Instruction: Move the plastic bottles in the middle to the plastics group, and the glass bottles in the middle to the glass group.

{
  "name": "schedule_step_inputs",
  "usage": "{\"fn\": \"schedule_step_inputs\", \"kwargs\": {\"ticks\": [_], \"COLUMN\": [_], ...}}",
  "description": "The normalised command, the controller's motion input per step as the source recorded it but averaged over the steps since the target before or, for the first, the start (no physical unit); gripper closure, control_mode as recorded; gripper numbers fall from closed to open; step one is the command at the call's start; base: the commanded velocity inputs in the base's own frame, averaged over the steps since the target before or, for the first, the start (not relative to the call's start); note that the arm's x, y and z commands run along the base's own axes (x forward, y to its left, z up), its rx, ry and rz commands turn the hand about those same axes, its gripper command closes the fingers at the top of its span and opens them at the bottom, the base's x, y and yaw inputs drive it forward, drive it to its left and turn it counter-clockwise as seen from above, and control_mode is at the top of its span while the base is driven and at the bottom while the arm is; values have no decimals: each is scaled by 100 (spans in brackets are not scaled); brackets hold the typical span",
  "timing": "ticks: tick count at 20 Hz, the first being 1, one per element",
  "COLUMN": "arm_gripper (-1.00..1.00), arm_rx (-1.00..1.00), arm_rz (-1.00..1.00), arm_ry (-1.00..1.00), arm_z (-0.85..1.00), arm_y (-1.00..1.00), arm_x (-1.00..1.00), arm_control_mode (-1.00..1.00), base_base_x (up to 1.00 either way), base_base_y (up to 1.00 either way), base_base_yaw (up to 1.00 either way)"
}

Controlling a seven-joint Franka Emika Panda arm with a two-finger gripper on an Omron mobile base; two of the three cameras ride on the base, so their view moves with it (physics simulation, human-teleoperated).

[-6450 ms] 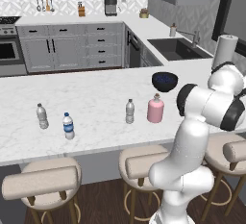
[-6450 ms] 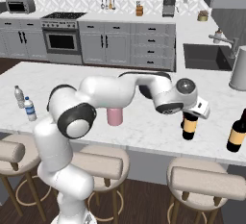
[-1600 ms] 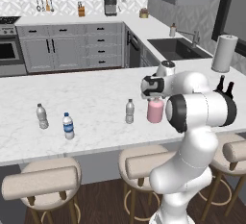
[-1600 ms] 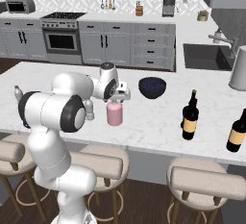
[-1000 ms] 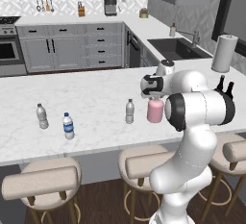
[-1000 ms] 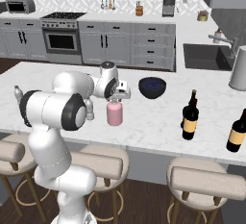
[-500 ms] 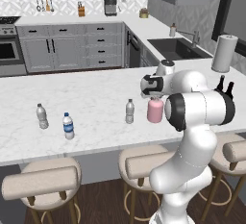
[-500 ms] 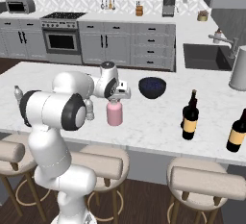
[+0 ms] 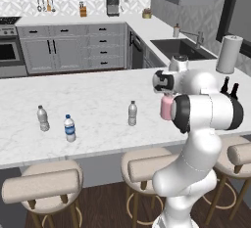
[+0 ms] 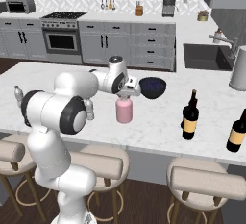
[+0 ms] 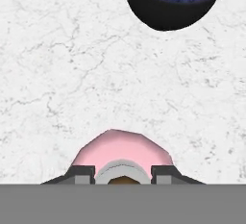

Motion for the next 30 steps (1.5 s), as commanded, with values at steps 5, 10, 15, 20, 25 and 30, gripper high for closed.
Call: {"fn": "schedule_step_inputs", "kwargs": {"ticks": [5, 10, 15, 20, 25, 30], "arm_gripper": [100, 100, 100, 100, 100, 100], "arm_rx": [0, 0, 0, 4, 6, 5], "arm_rz": [-23, -28, -29, -21, -20, -25], "arm_ry": [1, 0, 0, 0, -2, -1], "arm_z": [14, -3, -5, 0, 0, 0], "arm_y": [-67, -60, -53, -68, -60, -30], "arm_x": [0, 0, 0, -8, 0, 0], "arm_control_mode": [-100, -100, -100, -100, -100, -100], "base_base_x": [0, 0, 0, 0, 0, 0], "base_base_y": [0, 0, 0, 0, 0, 0], "base_base_yaw": [0, 0, 0, 0, 0, 0]}}
